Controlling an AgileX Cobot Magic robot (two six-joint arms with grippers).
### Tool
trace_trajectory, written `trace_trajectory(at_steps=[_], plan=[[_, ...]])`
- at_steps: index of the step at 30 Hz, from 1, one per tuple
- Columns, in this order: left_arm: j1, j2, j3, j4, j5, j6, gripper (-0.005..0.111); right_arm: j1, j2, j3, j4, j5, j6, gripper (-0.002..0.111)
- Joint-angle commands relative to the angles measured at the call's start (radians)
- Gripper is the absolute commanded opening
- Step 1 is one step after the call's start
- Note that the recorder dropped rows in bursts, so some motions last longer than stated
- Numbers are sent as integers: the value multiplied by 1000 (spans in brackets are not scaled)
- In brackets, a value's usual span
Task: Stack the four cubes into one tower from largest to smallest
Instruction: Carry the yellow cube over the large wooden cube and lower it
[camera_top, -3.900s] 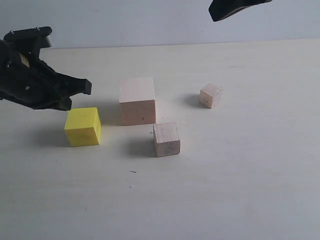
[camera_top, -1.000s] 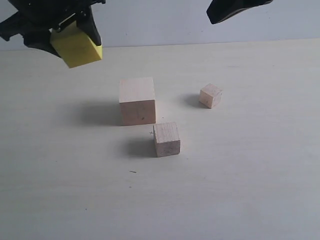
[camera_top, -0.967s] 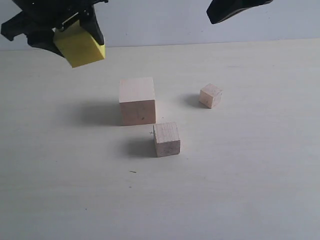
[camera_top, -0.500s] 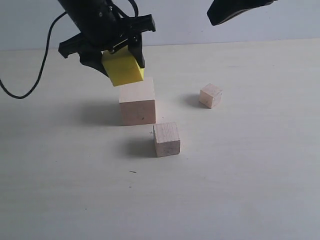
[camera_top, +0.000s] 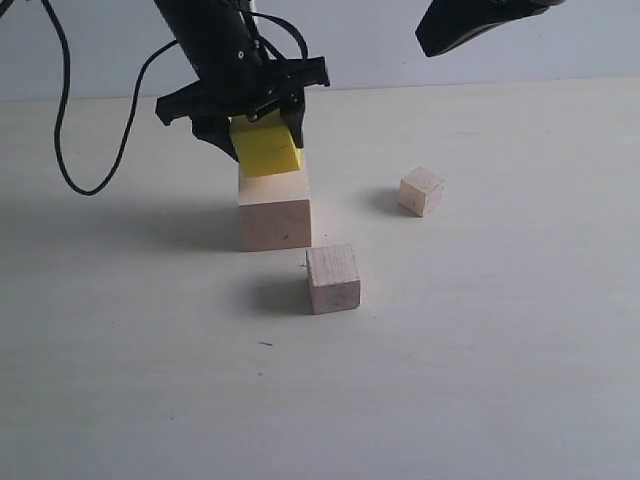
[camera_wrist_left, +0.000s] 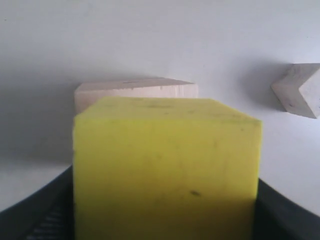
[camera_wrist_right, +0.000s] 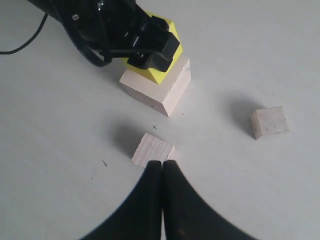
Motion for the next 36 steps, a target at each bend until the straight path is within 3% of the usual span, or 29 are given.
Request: trace_trajectory(at_steps=[1,20,23,30,33,36], plan=[[-2,16,-20,13,19,-22,0,1,-6,-9,3,-2,-4,0],[-25,42,-20,63,34,-69,1,1,-6,-9,3,-4,-7,0],[-25,42,-20,63,38,-69,12,1,-6,-9,3,-4,-9,0],[-25,42,-20,50,63,-69,58,1,-6,-9,3,-4,-9,0],[-25,39,-20,37,63,-67,71,1,-6,-9,3,-4,-9,0],[-25,33,-20,28,51,-65,76,1,-6,-9,3,-4,-9,0]])
